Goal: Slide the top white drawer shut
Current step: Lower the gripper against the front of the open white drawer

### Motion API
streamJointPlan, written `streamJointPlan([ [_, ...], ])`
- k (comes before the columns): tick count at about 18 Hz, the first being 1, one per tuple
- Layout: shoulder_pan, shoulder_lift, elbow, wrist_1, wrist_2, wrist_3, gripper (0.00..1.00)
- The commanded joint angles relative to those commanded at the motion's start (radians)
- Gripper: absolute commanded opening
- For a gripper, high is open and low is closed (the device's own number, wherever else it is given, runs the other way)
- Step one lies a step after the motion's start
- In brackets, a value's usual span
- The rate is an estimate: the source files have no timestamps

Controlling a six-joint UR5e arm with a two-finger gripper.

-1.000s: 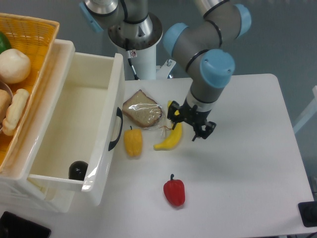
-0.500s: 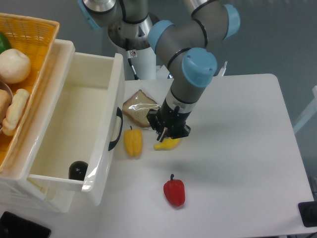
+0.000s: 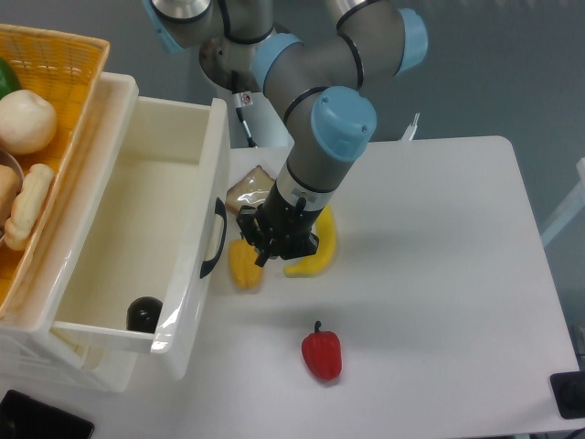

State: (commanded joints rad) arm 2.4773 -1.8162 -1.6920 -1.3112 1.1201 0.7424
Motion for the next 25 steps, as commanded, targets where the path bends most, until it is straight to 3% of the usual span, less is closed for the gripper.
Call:
streamJointPlan([
  [5, 0.02, 0.041, 0.002, -0.078, -0.083, 0.0, 0.0],
  [25, 0.005, 0.078, -0.005, -0.12, -0.129, 0.0, 0.0],
])
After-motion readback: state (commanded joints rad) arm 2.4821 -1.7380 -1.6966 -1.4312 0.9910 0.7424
